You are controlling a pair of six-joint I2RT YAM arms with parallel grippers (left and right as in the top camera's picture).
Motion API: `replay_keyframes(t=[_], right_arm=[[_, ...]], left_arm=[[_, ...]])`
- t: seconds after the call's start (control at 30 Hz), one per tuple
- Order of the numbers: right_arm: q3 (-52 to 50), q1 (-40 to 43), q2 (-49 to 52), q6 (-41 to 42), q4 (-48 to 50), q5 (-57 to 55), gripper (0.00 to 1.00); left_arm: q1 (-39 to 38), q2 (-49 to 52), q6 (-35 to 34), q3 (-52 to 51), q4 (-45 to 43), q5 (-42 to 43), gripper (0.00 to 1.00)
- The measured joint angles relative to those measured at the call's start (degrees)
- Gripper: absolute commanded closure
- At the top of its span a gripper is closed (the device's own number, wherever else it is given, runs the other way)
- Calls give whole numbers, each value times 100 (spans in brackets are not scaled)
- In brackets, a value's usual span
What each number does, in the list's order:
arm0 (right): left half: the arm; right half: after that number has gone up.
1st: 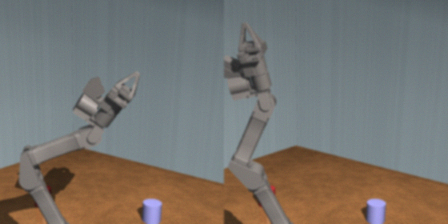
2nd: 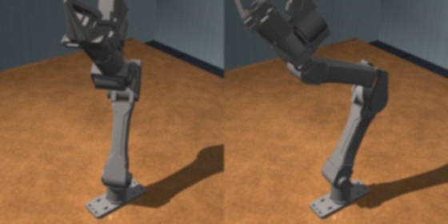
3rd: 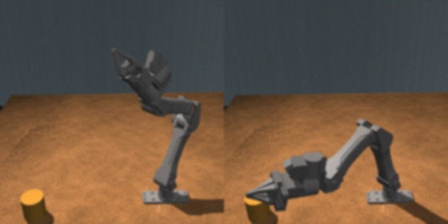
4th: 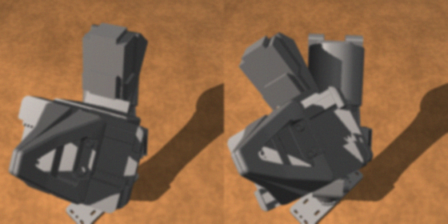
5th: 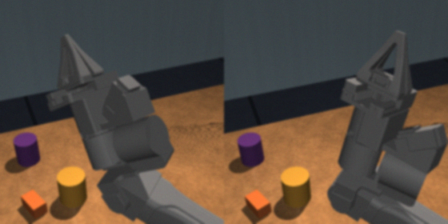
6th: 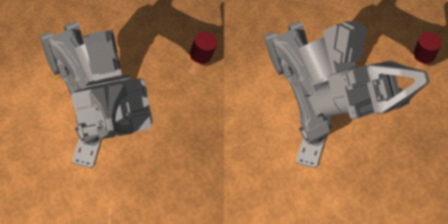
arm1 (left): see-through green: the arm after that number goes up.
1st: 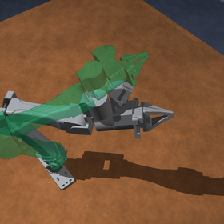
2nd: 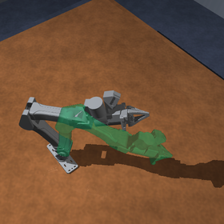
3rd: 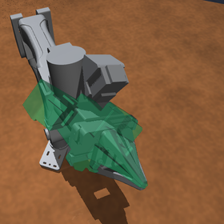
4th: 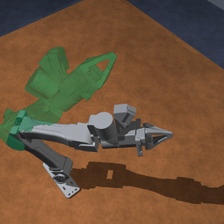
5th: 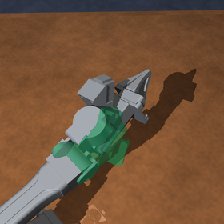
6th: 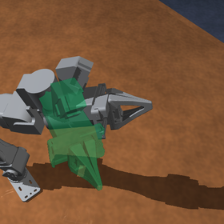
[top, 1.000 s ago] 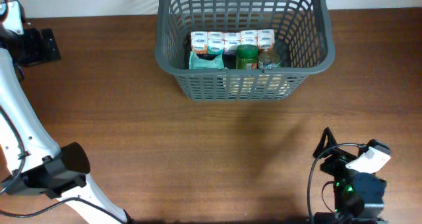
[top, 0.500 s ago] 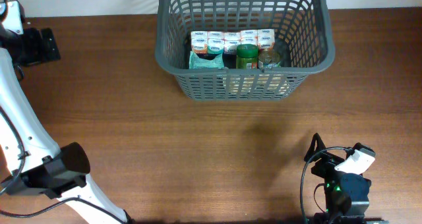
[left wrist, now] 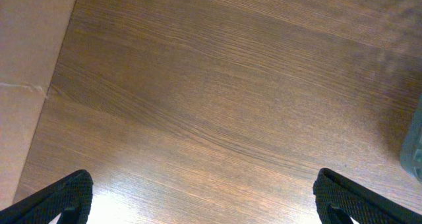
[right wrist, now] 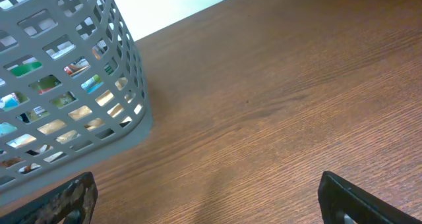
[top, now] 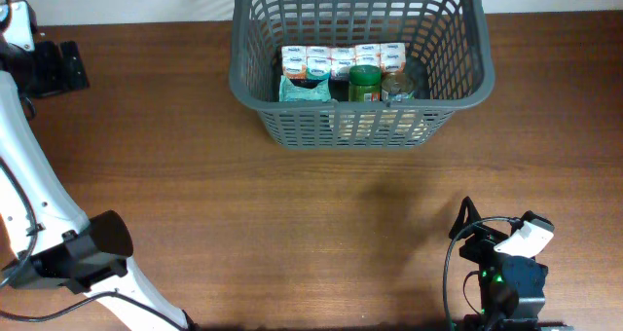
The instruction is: Pack container
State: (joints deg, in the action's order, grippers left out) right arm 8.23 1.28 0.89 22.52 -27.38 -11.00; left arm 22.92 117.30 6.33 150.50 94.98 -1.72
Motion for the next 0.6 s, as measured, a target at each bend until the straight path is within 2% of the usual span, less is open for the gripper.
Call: replay_keyframes(t=[0.1,0.27,0.33,0.4,0.43,0.47,0.6], right_arm=[[0,0,0,2,0,-2,1],[0,0,-9,0,13,0,1],[-2,0,-15,2,7,2,1],[-4,-4,-20,0,22,0,1],[-7,-4,-24,0,13,0,1],[-7,-4,-20,2,20,-2,1],[-11,-4,-20,0,33,7,1]], left_arm=[[-57,-208,-2,-319,-37,-7,1],[-909,-2437,-17,-2863,-149,-7,1],[-1340,-3534,-17,-3842,-874,31,1],[-1816,-4907,-17,-5276,-2310,46,1],[-1902,-5169,-20,-5545,-2573,59,1],[-2009,-5619,-17,-6102,-3375,66,1],[-2168,-7427,-17,-8430,-5547,192,1]])
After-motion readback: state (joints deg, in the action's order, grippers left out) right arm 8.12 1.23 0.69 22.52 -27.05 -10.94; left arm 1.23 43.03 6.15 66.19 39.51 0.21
